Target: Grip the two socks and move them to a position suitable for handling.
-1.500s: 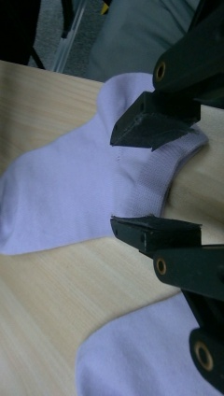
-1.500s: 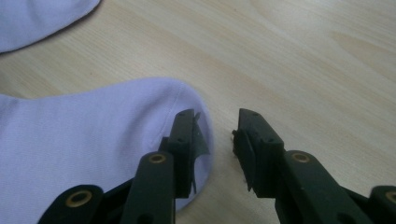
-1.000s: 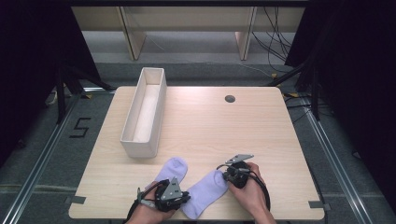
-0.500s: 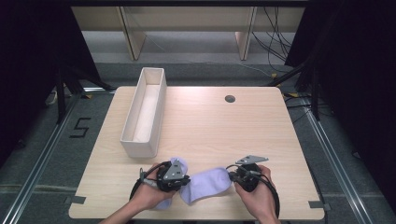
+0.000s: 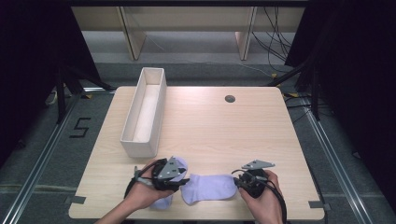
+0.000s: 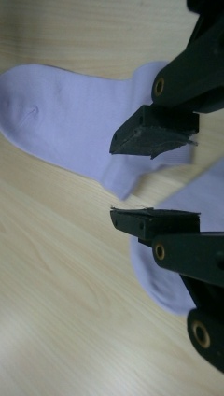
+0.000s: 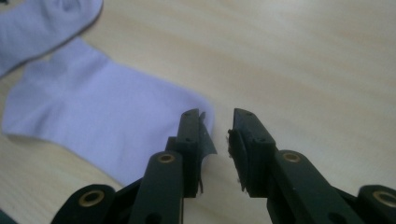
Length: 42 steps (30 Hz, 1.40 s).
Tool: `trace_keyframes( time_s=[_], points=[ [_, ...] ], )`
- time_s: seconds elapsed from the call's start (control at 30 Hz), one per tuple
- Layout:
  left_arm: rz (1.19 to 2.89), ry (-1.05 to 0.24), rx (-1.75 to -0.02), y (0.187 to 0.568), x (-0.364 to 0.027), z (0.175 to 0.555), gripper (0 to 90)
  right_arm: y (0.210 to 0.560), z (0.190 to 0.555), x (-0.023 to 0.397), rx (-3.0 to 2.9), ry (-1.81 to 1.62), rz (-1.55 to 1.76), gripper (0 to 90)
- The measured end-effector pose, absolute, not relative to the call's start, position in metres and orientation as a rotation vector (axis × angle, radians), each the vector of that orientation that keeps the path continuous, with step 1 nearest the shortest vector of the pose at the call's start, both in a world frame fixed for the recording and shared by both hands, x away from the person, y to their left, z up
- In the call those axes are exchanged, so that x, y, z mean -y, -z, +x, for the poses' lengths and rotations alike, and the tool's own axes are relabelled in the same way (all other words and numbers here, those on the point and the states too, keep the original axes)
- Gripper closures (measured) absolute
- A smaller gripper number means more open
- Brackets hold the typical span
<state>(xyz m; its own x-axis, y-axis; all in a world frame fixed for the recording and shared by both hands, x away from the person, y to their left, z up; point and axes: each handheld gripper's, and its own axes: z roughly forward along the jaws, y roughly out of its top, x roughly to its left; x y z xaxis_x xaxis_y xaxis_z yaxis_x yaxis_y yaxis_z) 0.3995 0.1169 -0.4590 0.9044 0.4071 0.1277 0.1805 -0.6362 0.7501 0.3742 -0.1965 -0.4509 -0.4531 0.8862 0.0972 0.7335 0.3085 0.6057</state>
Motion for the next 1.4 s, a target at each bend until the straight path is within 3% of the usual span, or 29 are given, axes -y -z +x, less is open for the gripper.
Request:
trace_keyframes(
  time_s=[0.3, 0.5, 0.77, 1.1, 1.4],
  points=[
    [2.277, -0.421, -0.630, 0.463, -0.184, 0.379, 53.0, 0.415, 0.397, 0.168, -2.290, -0.938, 1.346, 71.2],
    [2.272, -0.382, -0.784, 0.479, -0.213, 0.378, 50.0, 0.432, 0.418, 0.131, -2.420, -0.929, 1.297, 72.0],
    [2.237, -0.308, -0.877, 0.493, -0.218, 0.375, 49.7, 0.450, 0.442, 0.080, -2.527, -0.915, 1.233, 72.8],
    [2.250, -0.300, -0.880, 0.499, -0.215, 0.376, 56.0, 0.469, 0.466, 0.042, -2.606, -0.850, 1.223, 71.8],
    [2.261, -0.267, -0.867, 0.498, -0.213, 0.376, 68.7, 0.482, 0.469, 0.035, -2.638, -0.801, 1.223, 73.7]
  ],
)
